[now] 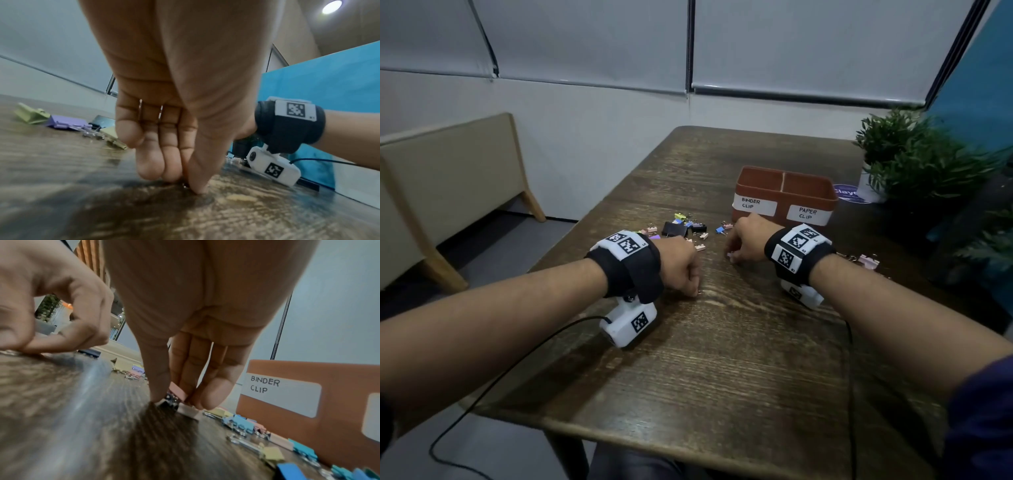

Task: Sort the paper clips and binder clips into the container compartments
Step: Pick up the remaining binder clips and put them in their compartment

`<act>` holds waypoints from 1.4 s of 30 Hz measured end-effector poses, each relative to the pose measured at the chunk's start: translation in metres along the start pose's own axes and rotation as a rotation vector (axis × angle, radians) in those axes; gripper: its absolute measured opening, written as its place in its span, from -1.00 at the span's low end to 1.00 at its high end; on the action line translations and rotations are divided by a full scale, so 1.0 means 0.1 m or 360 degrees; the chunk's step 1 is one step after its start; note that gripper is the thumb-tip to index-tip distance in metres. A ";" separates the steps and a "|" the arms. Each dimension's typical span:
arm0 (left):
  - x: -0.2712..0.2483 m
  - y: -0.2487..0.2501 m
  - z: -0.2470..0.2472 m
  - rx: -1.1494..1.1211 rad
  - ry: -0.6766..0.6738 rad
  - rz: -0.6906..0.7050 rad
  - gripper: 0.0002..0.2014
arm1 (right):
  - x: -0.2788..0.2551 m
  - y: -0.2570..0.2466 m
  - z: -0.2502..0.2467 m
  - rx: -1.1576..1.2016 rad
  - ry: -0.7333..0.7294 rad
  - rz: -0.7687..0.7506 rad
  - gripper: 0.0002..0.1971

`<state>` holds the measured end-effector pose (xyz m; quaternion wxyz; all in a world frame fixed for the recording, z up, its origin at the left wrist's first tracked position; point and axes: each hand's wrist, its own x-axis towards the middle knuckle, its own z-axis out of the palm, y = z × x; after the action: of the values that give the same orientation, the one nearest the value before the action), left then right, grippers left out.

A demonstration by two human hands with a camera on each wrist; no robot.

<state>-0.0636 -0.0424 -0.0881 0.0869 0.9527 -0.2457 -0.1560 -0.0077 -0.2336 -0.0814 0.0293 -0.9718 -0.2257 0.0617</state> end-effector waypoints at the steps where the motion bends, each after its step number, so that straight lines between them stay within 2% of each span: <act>1: 0.02 0.01 0.01 0.0020 -0.0020 -0.0024 -0.96 | -0.04 0.03 0.00 0.0006 -0.0020 -0.0001 -0.80; 6: 0.05 0.11 -0.14 0.0059 -0.0163 -0.0045 -0.95 | -0.28 0.24 0.02 0.0033 -0.0026 0.0026 -0.68; 7: 0.09 0.16 -0.26 0.0062 -0.0097 -0.0017 -0.95 | -0.34 0.30 0.03 0.0056 -0.0004 0.0042 -0.65; 10: 0.41 0.38 -0.73 0.0068 0.0356 0.0077 -0.95 | -0.48 0.47 0.04 0.0097 -0.0004 0.0086 -0.63; 12: 0.74 0.55 -0.98 0.0012 0.0565 0.0132 -0.96 | -0.55 0.54 0.03 0.0107 -0.0050 0.0117 -0.60; 18: 1.73 1.00 -1.16 -0.0073 0.0766 0.0229 -0.92 | -0.62 0.66 0.05 0.0110 -0.0144 0.0141 -0.59; 23: 2.04 1.00 -1.09 -0.0101 0.0760 0.0213 -0.91 | -0.59 0.73 0.08 0.0241 -0.0149 0.0137 -0.60; 28: 1.84 0.67 -1.05 -0.0111 0.0876 0.0251 -0.87 | -0.60 0.71 0.05 0.0312 -0.0095 0.0070 -0.61; 31: 1.55 0.43 -1.04 -0.0101 0.0894 0.0281 -0.79 | -0.55 0.66 0.04 0.0288 -0.0087 0.0079 -0.65; 34: 1.18 0.19 -1.02 -0.0044 0.0935 0.0223 -0.82 | -0.50 0.61 0.03 0.0226 0.0015 0.0104 -0.74; 36: 0.91 0.00 -0.94 0.0051 0.0766 0.0083 -0.84 | -0.47 0.57 0.01 0.0208 0.0092 0.0099 -0.75; 38: 0.66 -0.20 -0.79 0.0151 0.0529 -0.0103 -0.81 | -0.42 0.51 0.00 0.0187 0.0100 0.0101 -0.63; 40: 0.47 -0.33 -0.62 0.0199 0.0413 -0.0232 -0.79 | -0.35 0.43 0.00 0.0161 0.0028 0.0108 -0.48; 42: 0.35 -0.37 -0.47 0.0169 0.0350 -0.0279 -0.76 | -0.29 0.33 -0.01 0.0129 -0.0076 0.0116 -0.43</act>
<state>-0.0025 -0.0230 -0.0617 0.0487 0.9851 -0.1587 -0.0445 -0.0192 -0.2764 -0.0800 0.0611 -0.9756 -0.1882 0.0949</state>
